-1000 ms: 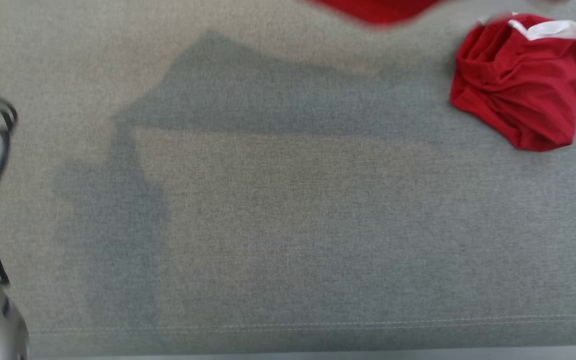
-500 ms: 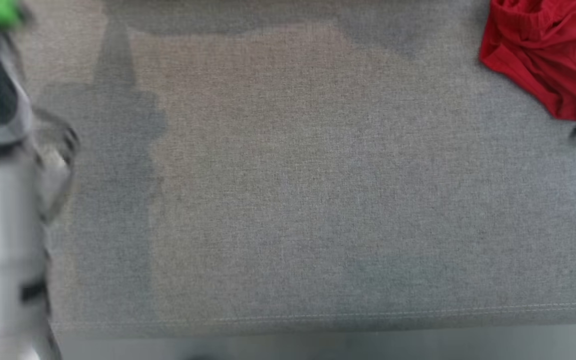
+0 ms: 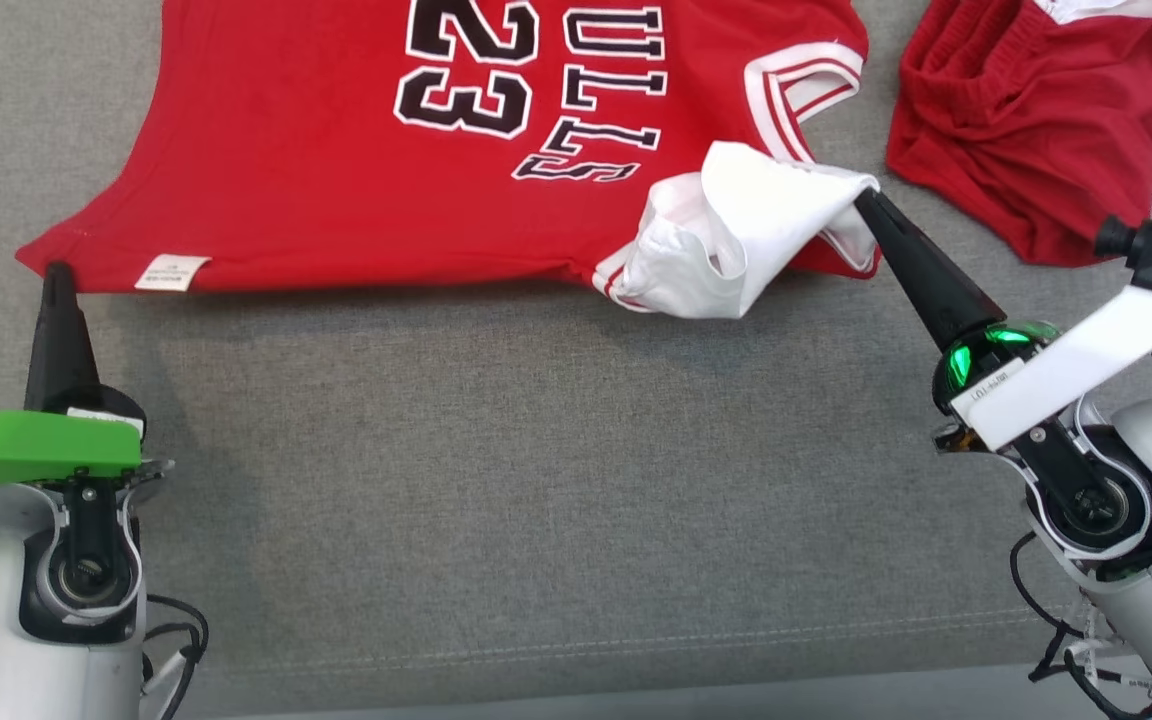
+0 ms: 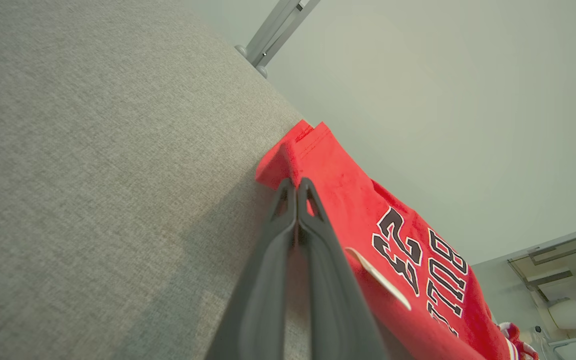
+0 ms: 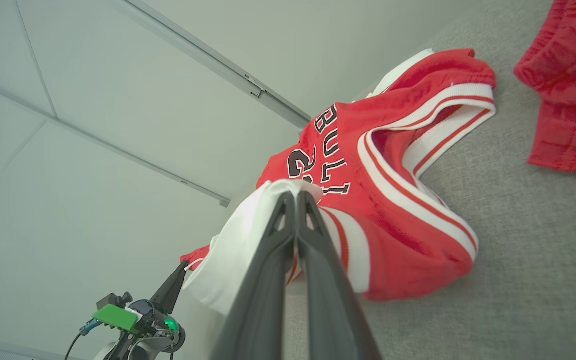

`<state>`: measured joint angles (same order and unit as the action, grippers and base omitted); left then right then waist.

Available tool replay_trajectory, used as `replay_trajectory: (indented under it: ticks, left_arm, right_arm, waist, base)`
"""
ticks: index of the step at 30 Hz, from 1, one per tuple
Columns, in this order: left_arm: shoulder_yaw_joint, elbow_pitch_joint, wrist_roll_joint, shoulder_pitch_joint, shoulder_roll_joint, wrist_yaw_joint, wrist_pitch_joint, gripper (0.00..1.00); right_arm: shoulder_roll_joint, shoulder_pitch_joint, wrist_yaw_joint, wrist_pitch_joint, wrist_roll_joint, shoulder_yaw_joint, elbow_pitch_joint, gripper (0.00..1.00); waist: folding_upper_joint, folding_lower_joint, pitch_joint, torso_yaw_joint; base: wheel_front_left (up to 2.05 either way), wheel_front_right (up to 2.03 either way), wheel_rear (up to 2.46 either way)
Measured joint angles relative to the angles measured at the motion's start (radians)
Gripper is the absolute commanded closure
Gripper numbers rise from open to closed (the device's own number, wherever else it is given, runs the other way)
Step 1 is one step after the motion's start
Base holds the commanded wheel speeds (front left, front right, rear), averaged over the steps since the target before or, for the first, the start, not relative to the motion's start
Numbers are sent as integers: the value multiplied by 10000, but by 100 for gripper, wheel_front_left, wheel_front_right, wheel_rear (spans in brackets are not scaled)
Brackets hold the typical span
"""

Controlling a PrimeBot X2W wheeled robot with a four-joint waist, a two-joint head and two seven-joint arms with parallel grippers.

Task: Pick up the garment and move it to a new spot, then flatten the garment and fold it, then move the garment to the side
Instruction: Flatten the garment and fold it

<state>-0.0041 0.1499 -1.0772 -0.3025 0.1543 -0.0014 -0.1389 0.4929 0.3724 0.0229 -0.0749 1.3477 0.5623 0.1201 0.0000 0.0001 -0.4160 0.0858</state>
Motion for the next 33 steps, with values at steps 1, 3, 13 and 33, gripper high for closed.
replay_trajectory:
  ticks: [1, 3, 13, 33]
  left_arm:
    - [-13, -17, -94, 97, -42, -52, -2, 100]
    - [-75, -54, -125, 327, -113, -88, -29, 100]
    - [-397, -598, -19, 1801, -148, -15, 17, 100]
    - [-88, -2629, -180, 4626, -525, 899, 6, 100]
  right_arm:
    - [56, -137, 52, -36, 0, 27, -21, 100]
    - [136, -431, 176, -36, 38, 148, -29, 100]
    - [694, -2158, 401, 504, 173, 1313, 221, 100]
    - [1523, -4278, 284, 401, 209, 1630, 957, 100]
  waist:
    - [0, 0, 142, -16]
    - [0, 0, 420, -41]
    - [0, -1, 1823, -40]
    - [0, -1, 2562, 426]
  base:
    - [0, 0, 0]
    - [0, 0, 0]
    - [0, 0, 0]
    - [0, 0, 0]
